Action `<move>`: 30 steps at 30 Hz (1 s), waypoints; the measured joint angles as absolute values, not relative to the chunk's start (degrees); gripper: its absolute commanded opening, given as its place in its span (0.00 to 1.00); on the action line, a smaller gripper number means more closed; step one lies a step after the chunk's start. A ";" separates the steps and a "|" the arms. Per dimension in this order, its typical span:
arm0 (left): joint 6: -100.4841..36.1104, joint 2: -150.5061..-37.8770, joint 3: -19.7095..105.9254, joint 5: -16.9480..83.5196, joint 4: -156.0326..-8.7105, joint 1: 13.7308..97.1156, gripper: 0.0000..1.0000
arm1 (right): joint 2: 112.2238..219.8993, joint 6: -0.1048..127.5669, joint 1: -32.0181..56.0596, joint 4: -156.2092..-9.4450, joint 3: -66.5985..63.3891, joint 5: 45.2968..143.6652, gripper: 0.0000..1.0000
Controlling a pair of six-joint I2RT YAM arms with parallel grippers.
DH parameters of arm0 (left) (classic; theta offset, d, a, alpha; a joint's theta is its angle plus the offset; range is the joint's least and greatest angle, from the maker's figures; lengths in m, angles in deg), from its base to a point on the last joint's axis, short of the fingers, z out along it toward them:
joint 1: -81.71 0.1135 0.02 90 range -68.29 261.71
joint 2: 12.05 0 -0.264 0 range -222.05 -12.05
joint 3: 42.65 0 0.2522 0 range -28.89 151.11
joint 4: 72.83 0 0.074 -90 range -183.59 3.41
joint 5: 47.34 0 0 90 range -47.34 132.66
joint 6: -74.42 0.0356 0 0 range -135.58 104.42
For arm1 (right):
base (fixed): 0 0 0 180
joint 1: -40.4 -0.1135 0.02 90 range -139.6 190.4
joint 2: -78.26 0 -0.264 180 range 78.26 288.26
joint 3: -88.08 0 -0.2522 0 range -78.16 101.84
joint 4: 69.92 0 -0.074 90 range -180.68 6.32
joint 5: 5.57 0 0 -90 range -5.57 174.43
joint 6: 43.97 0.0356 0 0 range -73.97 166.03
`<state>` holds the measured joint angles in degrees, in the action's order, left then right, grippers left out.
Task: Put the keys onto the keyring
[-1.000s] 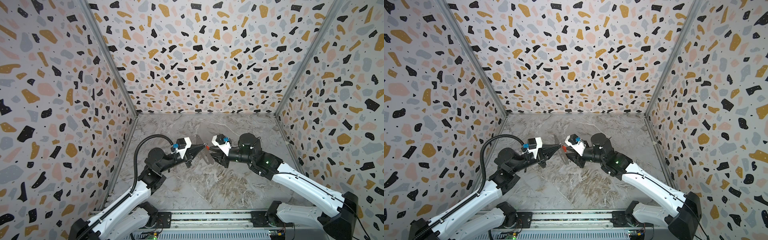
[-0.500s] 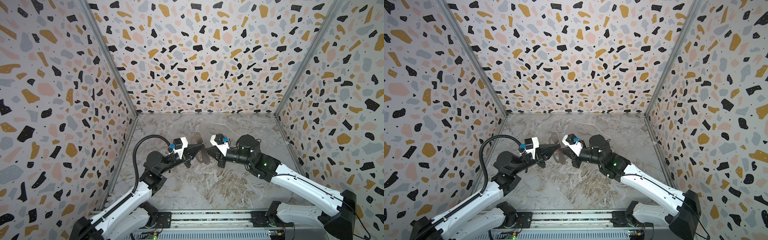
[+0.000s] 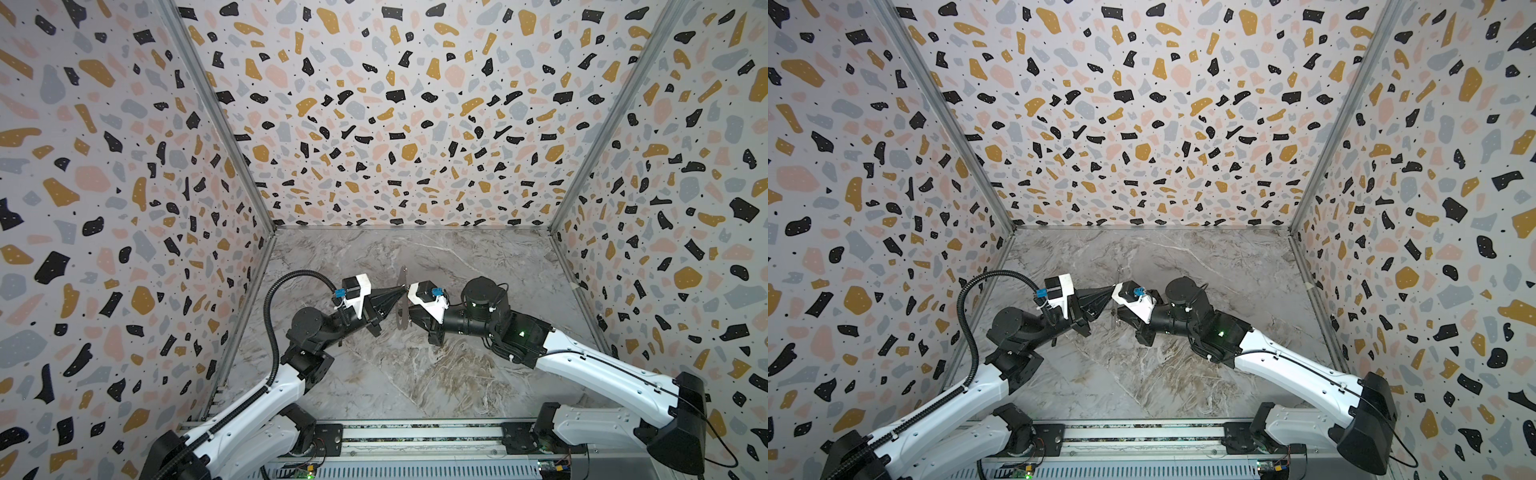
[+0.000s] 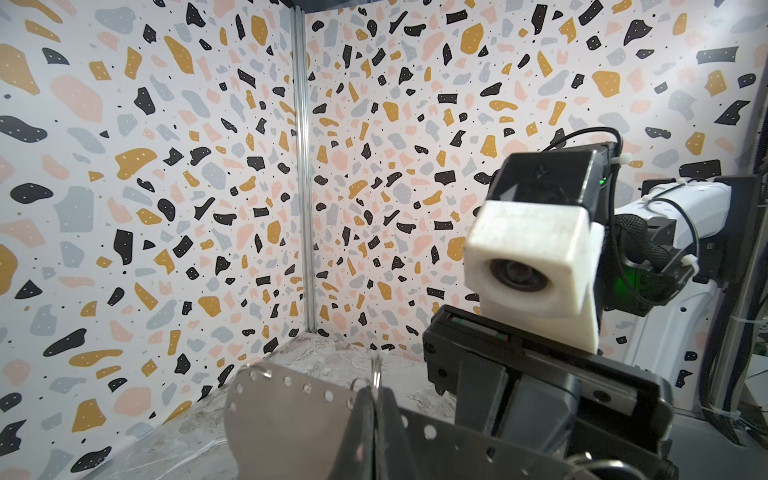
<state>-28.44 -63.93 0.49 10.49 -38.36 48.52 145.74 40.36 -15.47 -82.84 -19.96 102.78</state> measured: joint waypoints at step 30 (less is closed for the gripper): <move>-28.97 -63.93 0.45 10.17 -37.38 48.54 0.00 | 141.53 39.46 -15.50 -81.50 -20.58 88.88 0.36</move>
